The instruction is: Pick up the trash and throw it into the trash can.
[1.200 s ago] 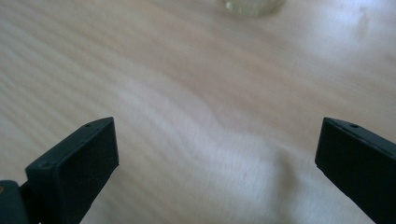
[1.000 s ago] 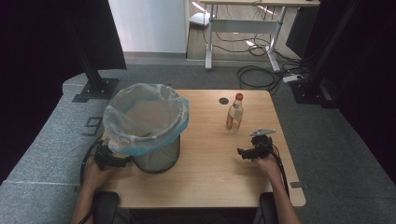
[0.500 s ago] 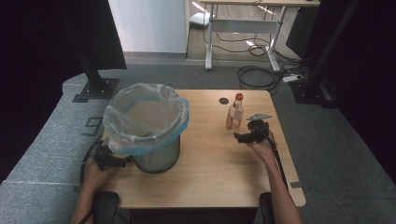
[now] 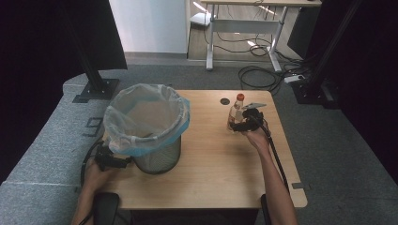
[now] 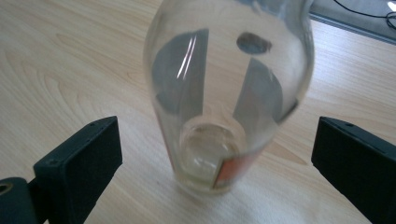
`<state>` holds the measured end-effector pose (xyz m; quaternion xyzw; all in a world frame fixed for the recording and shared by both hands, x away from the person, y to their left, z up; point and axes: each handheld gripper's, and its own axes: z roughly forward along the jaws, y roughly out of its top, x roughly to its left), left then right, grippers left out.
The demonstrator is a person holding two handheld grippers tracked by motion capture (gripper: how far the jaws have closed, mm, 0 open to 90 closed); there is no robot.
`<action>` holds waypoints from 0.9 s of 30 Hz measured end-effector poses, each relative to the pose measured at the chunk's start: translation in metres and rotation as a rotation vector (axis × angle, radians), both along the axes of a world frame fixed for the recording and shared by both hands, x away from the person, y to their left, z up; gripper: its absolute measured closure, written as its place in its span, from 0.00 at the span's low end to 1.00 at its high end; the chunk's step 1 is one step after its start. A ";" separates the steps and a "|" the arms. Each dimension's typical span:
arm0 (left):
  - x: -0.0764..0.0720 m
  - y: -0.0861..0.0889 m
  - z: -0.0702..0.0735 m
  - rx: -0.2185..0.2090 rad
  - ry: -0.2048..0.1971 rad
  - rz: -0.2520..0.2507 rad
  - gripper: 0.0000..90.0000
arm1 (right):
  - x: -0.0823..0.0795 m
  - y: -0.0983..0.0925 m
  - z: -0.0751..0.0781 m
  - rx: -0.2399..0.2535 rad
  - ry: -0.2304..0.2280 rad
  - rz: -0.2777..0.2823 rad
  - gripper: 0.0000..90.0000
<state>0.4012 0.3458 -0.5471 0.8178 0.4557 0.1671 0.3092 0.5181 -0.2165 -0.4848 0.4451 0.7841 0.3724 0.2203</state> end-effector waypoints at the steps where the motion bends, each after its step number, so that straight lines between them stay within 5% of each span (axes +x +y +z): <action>1: 0.000 0.000 0.000 0.000 0.000 0.000 0.00 | 0.002 0.001 0.000 0.001 0.001 0.002 0.01; 15: 0.000 0.000 0.000 0.000 0.000 0.000 0.00 | 0.017 0.005 0.000 0.072 -0.029 -0.009 0.29; 27: 0.000 0.000 0.000 0.000 0.000 0.000 0.00 | 0.012 0.007 0.007 0.016 0.006 -0.057 0.31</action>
